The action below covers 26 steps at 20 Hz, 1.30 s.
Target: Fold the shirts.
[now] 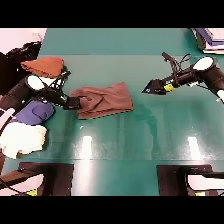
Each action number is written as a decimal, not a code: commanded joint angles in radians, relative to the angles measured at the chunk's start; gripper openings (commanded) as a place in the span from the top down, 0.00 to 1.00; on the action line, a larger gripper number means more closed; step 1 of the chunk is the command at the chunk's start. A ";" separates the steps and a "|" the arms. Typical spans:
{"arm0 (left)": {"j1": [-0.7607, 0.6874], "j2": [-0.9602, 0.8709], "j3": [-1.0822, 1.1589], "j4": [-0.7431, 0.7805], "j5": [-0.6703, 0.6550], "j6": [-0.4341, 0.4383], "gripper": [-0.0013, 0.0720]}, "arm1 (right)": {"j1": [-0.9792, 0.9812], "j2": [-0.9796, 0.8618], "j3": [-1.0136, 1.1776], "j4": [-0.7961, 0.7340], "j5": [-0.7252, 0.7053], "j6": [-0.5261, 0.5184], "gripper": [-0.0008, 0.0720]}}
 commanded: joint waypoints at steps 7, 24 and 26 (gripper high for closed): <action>-0.003 0.212 -0.103 0.320 -0.284 0.021 0.95 | -0.019 0.001 0.000 -0.001 0.020 0.001 0.17; -0.003 0.284 0.121 0.138 -0.145 -0.035 0.95 | 0.119 -0.425 0.208 0.236 0.023 -0.041 0.22; -0.003 0.284 0.121 0.137 -0.147 -0.035 0.95 | 0.175 -0.502 0.291 0.237 0.036 -0.038 0.22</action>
